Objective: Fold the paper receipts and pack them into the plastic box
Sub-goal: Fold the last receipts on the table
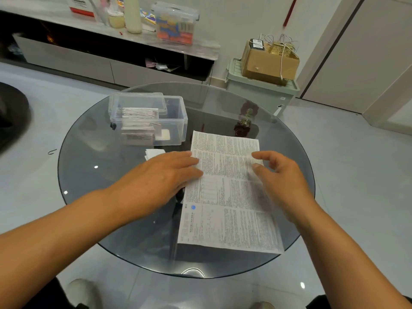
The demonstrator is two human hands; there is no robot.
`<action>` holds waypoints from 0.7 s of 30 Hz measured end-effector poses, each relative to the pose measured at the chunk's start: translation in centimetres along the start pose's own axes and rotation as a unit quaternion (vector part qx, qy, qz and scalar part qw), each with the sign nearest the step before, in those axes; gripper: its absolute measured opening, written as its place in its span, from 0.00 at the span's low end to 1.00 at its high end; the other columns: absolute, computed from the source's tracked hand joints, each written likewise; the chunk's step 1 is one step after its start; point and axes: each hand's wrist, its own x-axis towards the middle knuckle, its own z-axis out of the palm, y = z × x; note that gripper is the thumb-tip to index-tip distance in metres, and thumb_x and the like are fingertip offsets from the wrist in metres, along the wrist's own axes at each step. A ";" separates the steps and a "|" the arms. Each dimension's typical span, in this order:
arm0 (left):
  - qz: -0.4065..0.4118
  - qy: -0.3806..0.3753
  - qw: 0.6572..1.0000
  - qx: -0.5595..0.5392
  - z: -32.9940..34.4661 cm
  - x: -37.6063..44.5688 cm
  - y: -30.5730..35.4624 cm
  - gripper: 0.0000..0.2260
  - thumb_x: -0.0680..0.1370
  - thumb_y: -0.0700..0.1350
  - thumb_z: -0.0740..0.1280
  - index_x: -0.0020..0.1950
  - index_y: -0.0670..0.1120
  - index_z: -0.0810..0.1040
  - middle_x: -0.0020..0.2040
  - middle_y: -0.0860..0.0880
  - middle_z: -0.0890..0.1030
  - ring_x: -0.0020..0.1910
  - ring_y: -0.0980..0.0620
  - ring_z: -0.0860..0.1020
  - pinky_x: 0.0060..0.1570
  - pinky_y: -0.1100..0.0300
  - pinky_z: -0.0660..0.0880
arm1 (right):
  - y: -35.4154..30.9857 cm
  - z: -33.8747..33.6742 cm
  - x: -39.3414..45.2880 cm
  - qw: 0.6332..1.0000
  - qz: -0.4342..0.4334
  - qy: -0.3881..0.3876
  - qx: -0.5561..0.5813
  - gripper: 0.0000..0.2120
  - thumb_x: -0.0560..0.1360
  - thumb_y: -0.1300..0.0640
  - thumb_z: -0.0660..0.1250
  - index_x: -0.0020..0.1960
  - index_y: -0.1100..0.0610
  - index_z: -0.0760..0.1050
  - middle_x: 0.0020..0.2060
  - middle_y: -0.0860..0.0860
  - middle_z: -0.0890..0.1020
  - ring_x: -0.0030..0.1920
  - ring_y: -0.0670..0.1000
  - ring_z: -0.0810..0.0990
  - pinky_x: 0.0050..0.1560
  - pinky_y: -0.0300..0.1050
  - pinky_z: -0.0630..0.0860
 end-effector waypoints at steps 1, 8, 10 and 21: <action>0.009 -0.005 1.000 0.010 0.2 0.0 -0.3 0.18 0.71 0.44 0.79 0.61 0.50 0.84 0.59 0.51 0.84 0.57 0.51 0.83 0.58 0.61 0.78 | 0.0 -0.1 0.0 0.999 0.014 0.004 0.031 0.13 0.82 0.51 0.68 0.65 0.43 0.78 0.69 0.44 0.76 0.71 0.47 0.72 0.68 0.51 0.72; -0.038 -0.067 0.995 -0.071 1.7 -0.4 -1.3 0.28 0.82 0.60 0.44 0.80 0.55 0.63 0.80 0.57 0.60 0.79 0.57 0.59 0.66 0.77 0.37 | 0.0 -2.5 0.6 0.969 0.134 -0.028 0.205 0.11 0.80 0.54 0.71 0.61 0.49 0.79 0.58 0.51 0.83 0.55 0.54 0.85 0.47 0.49 0.84; -0.049 -0.059 0.994 -0.074 2.2 -0.5 -1.3 0.28 0.82 0.61 0.43 0.80 0.55 0.63 0.80 0.57 0.61 0.79 0.57 0.60 0.68 0.76 0.38 | 0.2 -3.5 0.3 0.967 0.144 -0.079 0.196 0.09 0.82 0.54 0.68 0.62 0.51 0.78 0.51 0.51 0.87 0.47 0.55 0.88 0.42 0.48 0.83; -0.059 -0.126 0.987 -0.083 0.9 0.1 -0.5 0.23 0.84 0.59 0.52 0.80 0.60 0.60 0.80 0.62 0.58 0.77 0.61 0.58 0.72 0.69 0.49 | 0.1 -3.6 -2.4 0.980 -0.065 -0.157 0.106 0.37 0.76 0.64 0.73 0.72 0.34 0.62 0.55 0.44 0.87 0.57 0.46 0.85 0.54 0.42 0.83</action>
